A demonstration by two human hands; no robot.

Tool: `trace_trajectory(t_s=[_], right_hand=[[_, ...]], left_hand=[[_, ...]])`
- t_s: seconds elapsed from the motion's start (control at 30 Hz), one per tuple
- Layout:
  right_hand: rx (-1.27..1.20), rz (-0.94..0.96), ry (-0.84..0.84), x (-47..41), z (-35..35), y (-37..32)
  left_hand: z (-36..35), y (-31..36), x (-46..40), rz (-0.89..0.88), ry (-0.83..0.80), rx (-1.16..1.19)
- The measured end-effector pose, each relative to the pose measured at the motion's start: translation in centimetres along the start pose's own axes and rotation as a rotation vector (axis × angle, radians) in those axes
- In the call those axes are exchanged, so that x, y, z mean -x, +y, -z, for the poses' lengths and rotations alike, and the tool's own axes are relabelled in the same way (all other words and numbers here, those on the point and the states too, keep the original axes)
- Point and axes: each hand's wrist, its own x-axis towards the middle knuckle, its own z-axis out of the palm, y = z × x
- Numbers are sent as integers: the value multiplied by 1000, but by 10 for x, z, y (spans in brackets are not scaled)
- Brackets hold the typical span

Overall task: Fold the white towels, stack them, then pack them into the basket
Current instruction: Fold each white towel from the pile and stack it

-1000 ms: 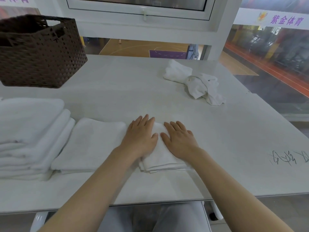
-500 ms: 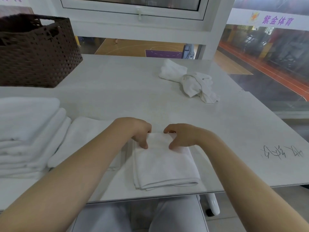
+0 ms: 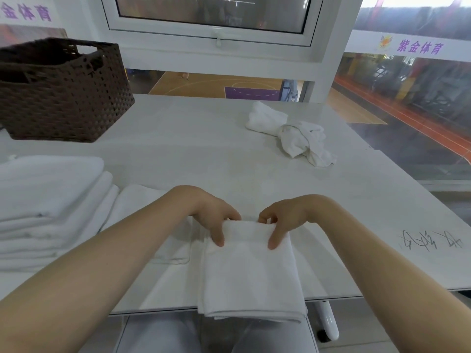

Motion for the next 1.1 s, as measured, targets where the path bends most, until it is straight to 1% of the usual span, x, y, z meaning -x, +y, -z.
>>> trace_trajectory(t_s=[0.1, 0.23, 0.33, 0.43, 0.5, 0.53, 0.6, 0.67, 0.7, 0.73, 0.77, 0.8, 0.83, 0.93, 1.0, 1.1], right_hand=[[-84, 54, -33, 10, 4, 1], [-254, 98, -3, 30, 19, -6], [-153, 127, 132, 44, 35, -21], [-23, 173, 372, 58, 51, -42], [35, 175, 601, 60, 60, -61], [52, 180, 730, 58, 62, -73], [83, 203, 983, 48, 62, -98], [181, 254, 1246, 31, 49, -124], [234, 282, 1374, 22, 38, -135], [281, 302, 1459, 11, 24, -144], [316, 327, 1505, 0, 7, -150], [344, 359, 1515, -14, -11, -154], [369, 397, 1498, -30, -31, -154], [385, 481, 1343, -68, -82, -149], [332, 490, 1259, -75, -101, -143], [233, 474, 1170, -76, -104, -138]], left_hand=[[-2, -3, 7, -14, 28, 27], [3, -7, 22, -4, 153, 36], [14, -7, 42, -12, 272, 53], [30, -10, 65, 25, 443, -35], [39, -21, 78, 122, 586, -142], [43, -29, 84, 180, 688, -196], [41, -48, 97, 267, 968, -314], [24, -68, 106, 301, 1354, -475], [9, -79, 109, 331, 1502, -562], [-8, -88, 110, 362, 1598, -624], [-29, -99, 106, 389, 1619, -653], [-50, -111, 98, 403, 1591, -662], [-71, -122, 90, 402, 1526, -661], [-118, -141, 72, 371, 1362, -670], [-128, -143, 68, 343, 1337, -641], [-129, -143, 69, 271, 1353, -593]])
